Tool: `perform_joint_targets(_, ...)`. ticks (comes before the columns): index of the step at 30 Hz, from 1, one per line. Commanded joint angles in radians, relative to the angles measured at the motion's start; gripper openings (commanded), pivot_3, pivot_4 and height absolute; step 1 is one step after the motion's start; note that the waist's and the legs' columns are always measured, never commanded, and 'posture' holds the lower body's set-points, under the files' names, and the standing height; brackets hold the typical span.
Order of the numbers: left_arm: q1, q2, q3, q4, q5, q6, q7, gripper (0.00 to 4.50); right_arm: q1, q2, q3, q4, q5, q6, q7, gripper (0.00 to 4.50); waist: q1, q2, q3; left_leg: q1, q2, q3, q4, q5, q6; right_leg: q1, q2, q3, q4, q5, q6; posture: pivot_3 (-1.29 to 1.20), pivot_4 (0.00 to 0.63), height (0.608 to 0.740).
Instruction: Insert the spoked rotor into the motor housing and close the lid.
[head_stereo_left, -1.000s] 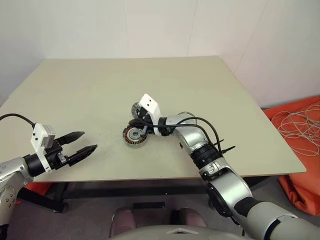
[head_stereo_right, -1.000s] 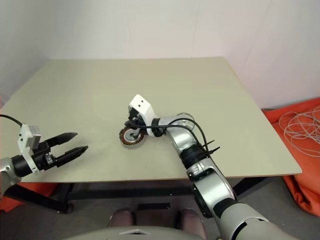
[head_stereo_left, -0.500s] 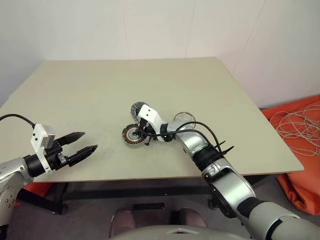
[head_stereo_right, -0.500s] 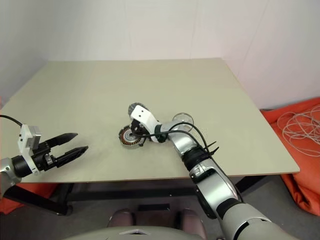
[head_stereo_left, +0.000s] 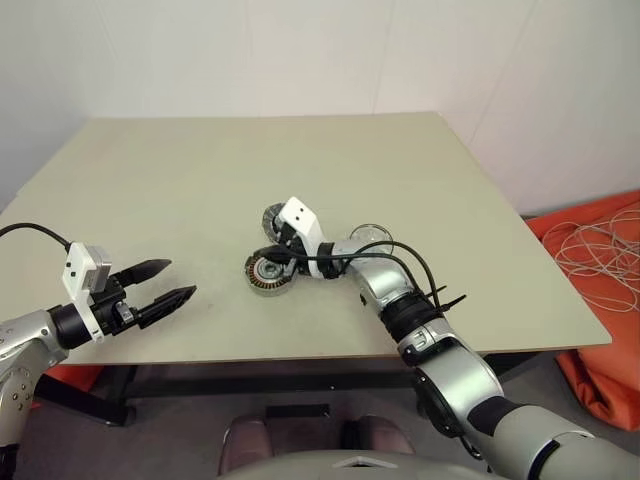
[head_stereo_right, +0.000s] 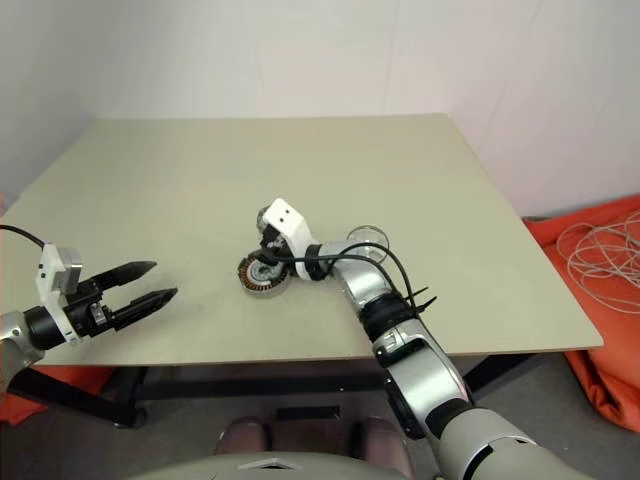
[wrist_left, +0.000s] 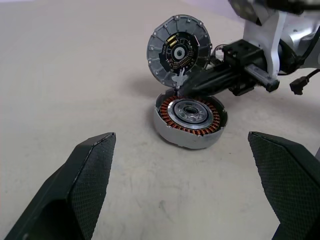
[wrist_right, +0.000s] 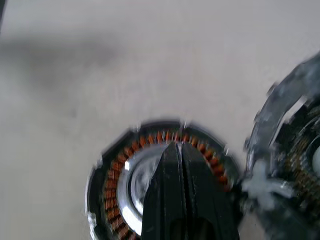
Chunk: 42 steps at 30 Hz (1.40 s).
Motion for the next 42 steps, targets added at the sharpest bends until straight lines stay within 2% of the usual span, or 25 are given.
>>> perform_joint_targets(1, -0.002, 0.007, 0.015, -0.031, -0.012, -0.002, 0.003, 4.50, -0.002, -0.015, 0.039, 0.007, -0.043, -0.006, 0.010, 0.05, -0.001, 0.000, 0.000, 0.000, 0.000, 0.000, 0.000, 0.000, 0.000, 0.000, 0.000, 0.000, 0.000, -0.001, 0.002, 0.00, 0.000, 0.740)
perform_joint_targets(9, 0.000, 0.006, 0.016, -0.033, -0.013, -0.001, 0.009, 4.50, -0.031, 0.000, 0.000, 0.023, -0.025, -0.017, -0.016, 0.05, -0.001, 0.000, 0.000, 0.003, 0.000, 0.000, 0.000, 0.000, 0.000, 0.002, 0.000, 0.000, 0.000, -0.003, 0.004, 0.00, 0.000, 0.740)
perform_joint_targets(21, -0.024, 0.014, 0.003, -0.019, -0.009, -0.002, 0.005, 4.50, -0.035, -0.021, 0.053, 0.012, -0.081, -0.133, 0.013, 0.05, 0.000, -0.001, -0.001, 0.002, 0.000, 0.000, 0.000, 0.000, 0.000, 0.001, 0.000, 0.000, 0.001, -0.002, 0.003, 0.00, 0.000, 0.740)
perform_joint_targets(34, -0.038, 0.011, -0.011, -0.016, -0.007, -0.003, 0.008, 4.50, -0.060, -0.046, 0.095, 0.037, -0.181, -0.227, -0.019, 0.05, -0.001, -0.001, -0.001, 0.002, 0.000, 0.000, 0.000, 0.000, -0.001, 0.001, 0.000, 0.000, 0.001, -0.002, 0.004, 0.00, 0.000, 0.740)
perform_joint_targets(42, -0.038, 0.013, -0.008, -0.015, -0.005, -0.005, 0.009, 4.50, -0.084, 0.044, -0.090, -0.033, 0.023, -0.143, -0.019, 0.05, -0.001, -0.001, 0.000, 0.001, 0.000, 0.000, 0.000, 0.000, -0.001, 0.000, 0.000, 0.000, 0.002, 0.000, -0.001, 0.00, 0.000, 0.740)
